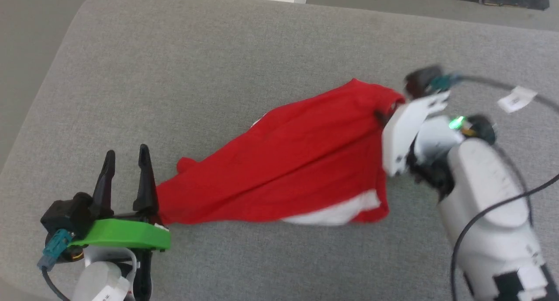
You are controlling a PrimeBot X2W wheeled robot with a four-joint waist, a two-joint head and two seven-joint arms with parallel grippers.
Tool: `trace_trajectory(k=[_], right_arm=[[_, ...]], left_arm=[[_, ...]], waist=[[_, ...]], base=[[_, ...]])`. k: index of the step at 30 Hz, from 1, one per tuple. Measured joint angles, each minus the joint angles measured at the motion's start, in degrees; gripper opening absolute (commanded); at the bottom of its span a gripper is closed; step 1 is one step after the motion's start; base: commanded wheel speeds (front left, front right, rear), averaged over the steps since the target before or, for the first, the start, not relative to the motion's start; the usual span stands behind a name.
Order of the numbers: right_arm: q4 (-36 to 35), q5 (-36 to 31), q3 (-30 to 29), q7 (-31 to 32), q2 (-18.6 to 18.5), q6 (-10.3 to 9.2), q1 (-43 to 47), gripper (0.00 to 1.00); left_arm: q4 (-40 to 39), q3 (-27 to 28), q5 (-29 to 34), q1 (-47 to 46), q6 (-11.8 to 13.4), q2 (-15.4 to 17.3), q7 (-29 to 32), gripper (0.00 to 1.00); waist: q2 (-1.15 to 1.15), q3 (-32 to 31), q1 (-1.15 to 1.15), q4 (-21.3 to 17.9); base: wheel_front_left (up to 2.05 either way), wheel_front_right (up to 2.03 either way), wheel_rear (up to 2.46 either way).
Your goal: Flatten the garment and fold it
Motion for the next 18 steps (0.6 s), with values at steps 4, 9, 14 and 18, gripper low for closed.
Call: trace_trajectory(k=[4, 9, 14, 18], right_arm=[[2.54, -4.20, -8.35, -0.44, 0.00, 0.00, -6.15, 0.00], [6.15, -14.27, -19.73, 0.05, -0.05, 0.00, -10.42, 0.00], [8.88, -16.15, -23.39, -0.87, 0.01, 0.00, -10.26, 1.00], [7.61, -10.36, -23.08, -6.78, 0.00, 0.00, -9.25, 1.00]], left_arm=[[0.69, -0.29, 0.54, -1.42, -1.40, -1.12, 0.00, 1.00], [2.44, -0.68, 1.20, -2.53, -2.60, -1.88, -0.01, 1.00], [4.02, -0.33, 2.03, -2.38, -3.11, -2.31, -0.01, 1.00], [4.87, 0.11, 2.54, -1.81, -3.37, -2.22, -0.01, 1.00]], waist=[[0.00, 0.78, 0.00, 0.81], [0.00, 1.46, 0.00, 2.62], [0.00, 0.89, 0.00, 3.41], [0.00, -0.84, 0.00, 3.18]], base=[[0.00, 0.00, 0.00], [0.00, 0.00, 0.00], [0.00, 0.00, 0.00], [0.00, 0.00, 0.00]])
